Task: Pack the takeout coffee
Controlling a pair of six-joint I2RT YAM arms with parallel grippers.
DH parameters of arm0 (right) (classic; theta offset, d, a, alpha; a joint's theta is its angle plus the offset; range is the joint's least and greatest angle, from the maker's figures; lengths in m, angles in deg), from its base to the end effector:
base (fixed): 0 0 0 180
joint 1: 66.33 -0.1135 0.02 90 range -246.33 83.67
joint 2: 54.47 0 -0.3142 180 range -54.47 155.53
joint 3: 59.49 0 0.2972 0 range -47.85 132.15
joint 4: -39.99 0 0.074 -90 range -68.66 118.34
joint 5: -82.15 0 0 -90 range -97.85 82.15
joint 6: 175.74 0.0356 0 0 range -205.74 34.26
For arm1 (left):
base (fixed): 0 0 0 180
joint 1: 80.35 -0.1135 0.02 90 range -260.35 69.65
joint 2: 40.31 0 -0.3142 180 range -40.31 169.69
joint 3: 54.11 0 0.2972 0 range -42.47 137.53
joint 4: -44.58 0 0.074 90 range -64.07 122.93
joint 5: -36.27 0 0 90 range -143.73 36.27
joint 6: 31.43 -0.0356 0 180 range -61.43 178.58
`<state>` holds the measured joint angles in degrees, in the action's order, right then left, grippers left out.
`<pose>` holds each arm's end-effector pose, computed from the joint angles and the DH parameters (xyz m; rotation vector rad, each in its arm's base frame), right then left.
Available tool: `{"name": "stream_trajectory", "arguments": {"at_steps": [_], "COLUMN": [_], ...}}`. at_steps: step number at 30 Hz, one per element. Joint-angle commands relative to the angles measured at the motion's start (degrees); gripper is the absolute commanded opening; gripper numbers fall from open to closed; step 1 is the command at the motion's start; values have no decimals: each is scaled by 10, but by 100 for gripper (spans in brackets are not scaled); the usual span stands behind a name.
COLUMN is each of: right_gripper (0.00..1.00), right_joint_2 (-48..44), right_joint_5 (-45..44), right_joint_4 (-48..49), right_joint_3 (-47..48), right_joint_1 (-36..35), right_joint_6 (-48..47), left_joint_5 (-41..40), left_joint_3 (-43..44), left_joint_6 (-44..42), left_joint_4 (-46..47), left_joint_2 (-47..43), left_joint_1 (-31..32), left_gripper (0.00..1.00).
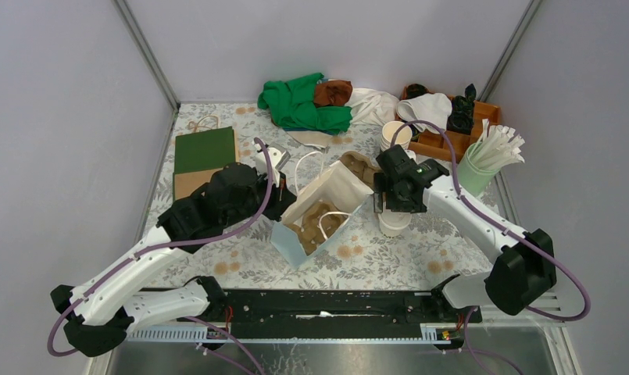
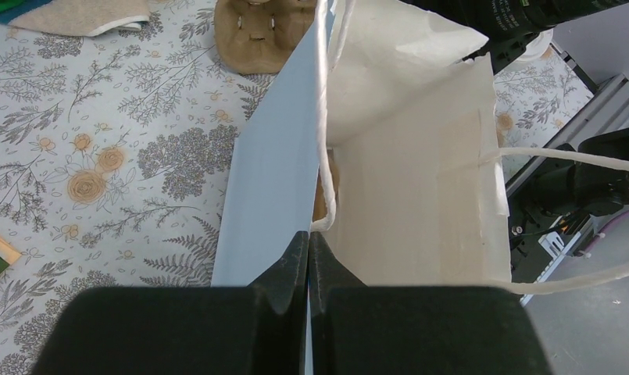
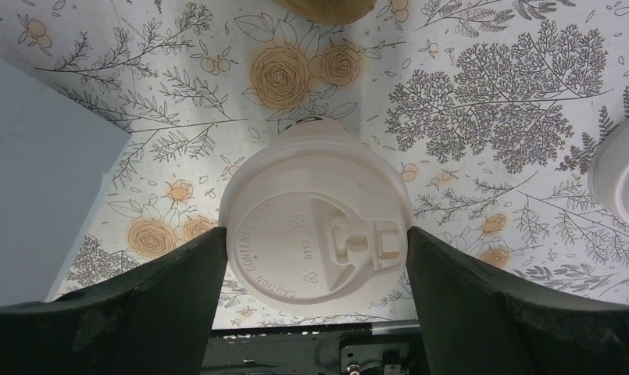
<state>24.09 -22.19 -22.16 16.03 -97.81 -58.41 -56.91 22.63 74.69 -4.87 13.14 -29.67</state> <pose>0.2604 0.1491 0.3072 -0.0226 2.6454 -0.0042 0.1309 -0.1567 0.4351 0.5874 2.0101 -0.6695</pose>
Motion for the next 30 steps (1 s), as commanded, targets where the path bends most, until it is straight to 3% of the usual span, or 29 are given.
{"name": "stream_trajectory", "arguments": {"at_steps": [1, 19, 30], "right_gripper": [88, 86, 81], "right_joint_2": [-22, -86, -57], "right_joint_5": [-6, 8, 104], "right_joint_4": [-17, -143, -167], "right_joint_3": [0, 287, 522], "right_joint_1": [0, 1, 1], "right_joint_6": [2, -71, -118], "left_joint_5": [9, 24, 60], "left_joint_3": [4, 19, 39], "left_joint_6": [2, 7, 27], "left_joint_4": [30, 75, 92], "left_joint_2": [0, 35, 66], "left_joint_1": [2, -5, -39], "left_gripper": [0, 0, 0]}}
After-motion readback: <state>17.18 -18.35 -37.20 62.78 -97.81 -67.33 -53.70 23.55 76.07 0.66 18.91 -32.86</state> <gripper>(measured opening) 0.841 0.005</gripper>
